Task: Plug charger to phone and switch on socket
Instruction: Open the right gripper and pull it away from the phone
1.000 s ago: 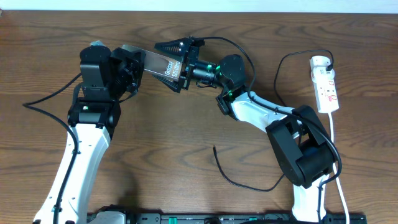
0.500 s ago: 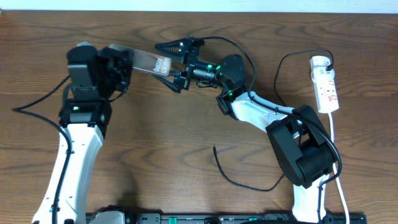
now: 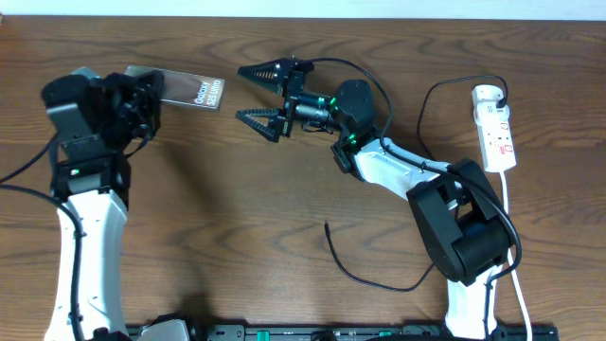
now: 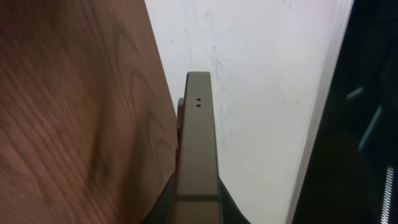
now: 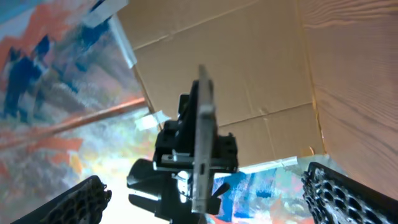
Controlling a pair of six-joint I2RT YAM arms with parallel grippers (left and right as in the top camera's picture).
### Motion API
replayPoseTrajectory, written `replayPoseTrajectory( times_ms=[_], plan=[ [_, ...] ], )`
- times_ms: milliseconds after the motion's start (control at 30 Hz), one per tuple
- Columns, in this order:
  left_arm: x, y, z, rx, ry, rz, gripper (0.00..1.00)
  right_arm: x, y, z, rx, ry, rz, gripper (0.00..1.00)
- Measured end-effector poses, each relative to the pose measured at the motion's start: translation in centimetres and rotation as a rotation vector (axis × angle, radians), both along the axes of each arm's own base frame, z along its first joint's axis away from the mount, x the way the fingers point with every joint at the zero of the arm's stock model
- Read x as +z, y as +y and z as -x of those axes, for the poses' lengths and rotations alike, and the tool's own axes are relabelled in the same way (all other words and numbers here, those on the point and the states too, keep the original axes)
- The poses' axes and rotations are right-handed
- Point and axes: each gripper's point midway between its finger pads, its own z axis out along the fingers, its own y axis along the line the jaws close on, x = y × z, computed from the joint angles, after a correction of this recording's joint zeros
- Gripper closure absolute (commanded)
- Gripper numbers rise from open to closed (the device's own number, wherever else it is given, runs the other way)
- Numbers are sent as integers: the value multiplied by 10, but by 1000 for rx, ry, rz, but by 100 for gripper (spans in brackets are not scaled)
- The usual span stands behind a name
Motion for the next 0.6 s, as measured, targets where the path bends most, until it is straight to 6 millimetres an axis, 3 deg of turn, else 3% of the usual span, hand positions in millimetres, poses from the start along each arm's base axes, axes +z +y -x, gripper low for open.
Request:
replayPoseTrajectory(
  times_ms=[133, 300, 500, 600],
  plan=[
    [3, 7, 4, -26, -10, 31, 93, -10, -1, -4, -12, -14, 39, 2],
    [16, 13, 9, -86, -65, 58, 93, -17, -10, -13, -48, -164, 94, 1],
    [55, 10, 14, -228, -251, 22, 93, -62, -38, -29, -42, -202, 265, 1],
    [59, 2, 19, -290, -273, 30, 93, -90, -58, -35, -28, -190, 360, 1]
  ],
)
